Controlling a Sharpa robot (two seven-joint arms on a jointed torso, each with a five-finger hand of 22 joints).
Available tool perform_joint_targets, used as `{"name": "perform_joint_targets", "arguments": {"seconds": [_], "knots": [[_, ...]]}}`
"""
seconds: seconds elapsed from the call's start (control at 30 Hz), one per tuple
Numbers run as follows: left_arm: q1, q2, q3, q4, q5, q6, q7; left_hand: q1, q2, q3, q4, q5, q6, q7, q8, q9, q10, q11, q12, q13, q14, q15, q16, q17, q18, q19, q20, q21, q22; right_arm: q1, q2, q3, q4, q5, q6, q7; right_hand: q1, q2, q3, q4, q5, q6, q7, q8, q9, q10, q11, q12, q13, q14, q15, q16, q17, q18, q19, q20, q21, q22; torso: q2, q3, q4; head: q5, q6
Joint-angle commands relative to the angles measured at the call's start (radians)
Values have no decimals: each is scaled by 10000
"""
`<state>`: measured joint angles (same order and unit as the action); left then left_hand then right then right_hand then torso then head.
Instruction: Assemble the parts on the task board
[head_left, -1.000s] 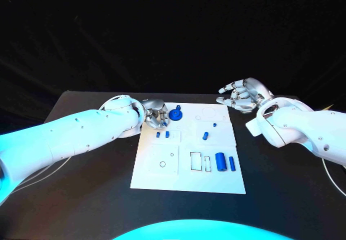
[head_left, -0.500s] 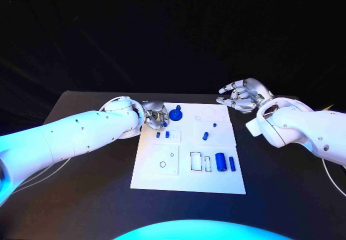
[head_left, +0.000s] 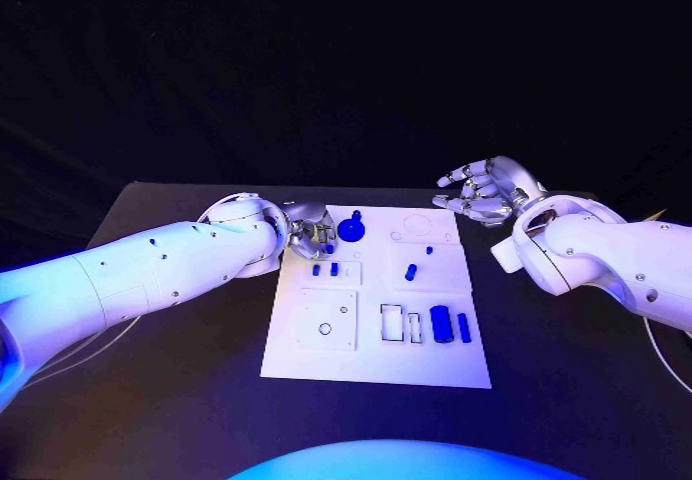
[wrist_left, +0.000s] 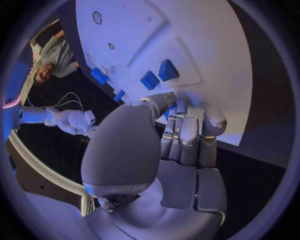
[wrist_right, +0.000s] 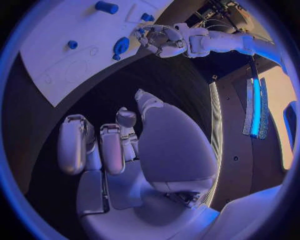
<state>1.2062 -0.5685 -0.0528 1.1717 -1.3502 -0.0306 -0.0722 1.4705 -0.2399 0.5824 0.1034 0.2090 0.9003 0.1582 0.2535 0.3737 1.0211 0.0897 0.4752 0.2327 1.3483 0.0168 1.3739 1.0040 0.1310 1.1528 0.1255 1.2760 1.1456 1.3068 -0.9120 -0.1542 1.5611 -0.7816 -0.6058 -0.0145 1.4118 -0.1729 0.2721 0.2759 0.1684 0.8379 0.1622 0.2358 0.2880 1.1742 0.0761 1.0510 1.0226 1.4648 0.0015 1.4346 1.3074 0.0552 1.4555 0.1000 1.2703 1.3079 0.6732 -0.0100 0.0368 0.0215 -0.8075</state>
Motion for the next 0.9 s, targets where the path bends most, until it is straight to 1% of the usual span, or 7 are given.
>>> {"name": "perform_joint_targets", "arguments": {"seconds": [0.03,0.2,0.6,0.7,0.77,0.83,0.9], "knots": [[3,-14,7,4,57,31,-100,-129,-55,9,-12,-18,-290,13,-201,-79,-205,-2,-91,23,-98,59,27,-101,-105,-158,12,-117,-99,-8,3,1,1,-75,43,22,-59,-135,105,-7,59,-145,38,48,-28,-378,5,-404,-405,390,-42,-62,4,147,-123,-10,-221,689,-3,-2,-1,-3,5],[3,-67,15,-18,60,3,-176,-200,-119,43,-32,-19,-701,-31,-474,-195,-354,19,-102,74,-206,79,-4,-249,-79,-264,30,-219,-207,-10,-3,1,-31,-144,146,-79,-68,-228,292,13,39,-319,82,104,-49,-1683,53,-2280,-2247,230,3,-379,-400,289,-399,22,-1050,203,-2,-3,0,-5,12],[10,-505,145,-24,342,-422,-128,-259,-187,9,-71,2,-1046,-68,-703,-345,-1588,439,-559,-112,-754,418,-270,-1192,38,-782,290,-652,-703,-19,-12,0,-434,-889,1023,-231,5,-567,802,-101,-213,-208,167,368,-71,-2074,221,-5508,-5247,29,121,-893,-1045,415,-531,120,-1992,-330,-15,-4,6,-36,63],[24,-726,219,90,739,-769,226,-179,-128,79,-123,21,-884,27,-618,-324,-1597,455,-503,-116,-846,437,-301,-1346,67,-877,328,-714,-784,-23,-4,0,-606,-1610,1461,-253,303,-643,1136,-368,-106,62,146,442,-76,-1952,217,-6134,-5906,119,121,-720,-806,356,-381,117,-1675,-119,-18,-3,2,-55,88],[42,-893,281,200,1358,-1067,525,-117,-106,174,-185,24,-634,103,-472,-287,-1588,455,-394,-104,-1388,433,-677,-2274,145,-1197,339,-926,-1051,-31,6,0,-710,-2212,1738,-275,394,-681,1411,-500,-32,165,122,433,-102,-1732,202,-6425,-6268,215,112,-545,-578,311,-282,100,-1435,42,-19,-3,-2,-96,114],[67,-1146,352,425,2540,-1584,819,-156,-44,245,-204,9,-357,227,-270,-240,-1304,356,-73,-24,-1095,360,-468,-1899,94,-941,291,-726,-805,-54,21,0,-811,-3125,2088,-359,481,-747,1666,-655,-10,357,73,477,-101,-1559,163,-6667,-6558,306,71,-368,-335,264,-175,68,-1144,232,-10,2,0,-200,169],[82,-1377,394,690,3701,-2112,1024,-252,-81,202,-179,-37,-319,279,-211,-235,-1377,378,-21,-35,-1462,370,-790,-2688,207,-1371,279,-1076,-1255,-84,30,0,-865,-3982,2348,-484,439,-800,1944,-776,-32,538,-5,478,-110,-1106,76,-6851,-6838,501,-1,-45,123,-20,344,10,366,1123,-17,6,4,-360,241]]}}
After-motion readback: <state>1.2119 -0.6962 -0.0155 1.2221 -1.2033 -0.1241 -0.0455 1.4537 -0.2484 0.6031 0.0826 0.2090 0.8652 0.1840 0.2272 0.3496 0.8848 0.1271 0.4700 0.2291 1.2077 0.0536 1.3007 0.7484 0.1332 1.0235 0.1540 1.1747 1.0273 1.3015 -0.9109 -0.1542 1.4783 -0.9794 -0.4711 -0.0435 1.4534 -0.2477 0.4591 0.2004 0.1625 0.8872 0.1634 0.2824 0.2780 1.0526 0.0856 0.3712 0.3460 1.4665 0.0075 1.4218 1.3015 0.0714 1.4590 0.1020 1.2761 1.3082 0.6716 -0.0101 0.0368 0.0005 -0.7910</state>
